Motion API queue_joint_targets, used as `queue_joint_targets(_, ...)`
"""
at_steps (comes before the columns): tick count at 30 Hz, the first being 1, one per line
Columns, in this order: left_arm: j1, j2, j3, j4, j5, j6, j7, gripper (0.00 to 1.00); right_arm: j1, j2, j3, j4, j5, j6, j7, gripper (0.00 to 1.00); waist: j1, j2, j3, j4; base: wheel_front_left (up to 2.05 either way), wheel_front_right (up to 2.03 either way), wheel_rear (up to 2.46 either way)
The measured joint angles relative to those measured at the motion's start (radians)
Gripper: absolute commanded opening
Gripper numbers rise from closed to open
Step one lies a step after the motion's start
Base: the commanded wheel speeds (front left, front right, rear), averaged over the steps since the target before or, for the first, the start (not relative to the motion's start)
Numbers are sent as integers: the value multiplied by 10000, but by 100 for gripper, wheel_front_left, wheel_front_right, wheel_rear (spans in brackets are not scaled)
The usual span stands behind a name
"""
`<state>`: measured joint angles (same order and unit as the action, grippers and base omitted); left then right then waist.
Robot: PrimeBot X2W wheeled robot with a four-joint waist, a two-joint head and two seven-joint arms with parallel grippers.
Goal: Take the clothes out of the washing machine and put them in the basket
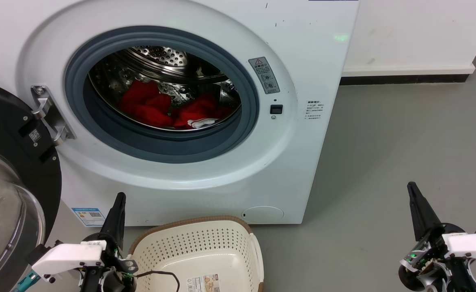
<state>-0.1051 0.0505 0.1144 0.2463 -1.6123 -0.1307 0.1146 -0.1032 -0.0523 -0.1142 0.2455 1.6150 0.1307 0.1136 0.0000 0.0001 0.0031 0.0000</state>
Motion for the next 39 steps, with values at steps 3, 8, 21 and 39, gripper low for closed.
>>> queue_joint_targets(3,0,0,0,0,0,0,0,0,0,0,0,0,0,0,0,0,0,0,0,0,0,0,0)
queue_joint_targets(8,0,0,0,0,0,0,0,0,0,0,0,0,0,0,0,0,0,0,0,0,0,0,0)
queue_joint_targets(21,240,-31,-293,84,10,0,-232,100,314,8,169,8,4,-2,-253,100,0,0,-2,-7,0,0,0)
queue_joint_targets(39,233,15,-686,-821,2638,2,-1062,100,529,19,219,-1043,-3110,0,-1062,100,0,0,-36,-37,0,0,0)
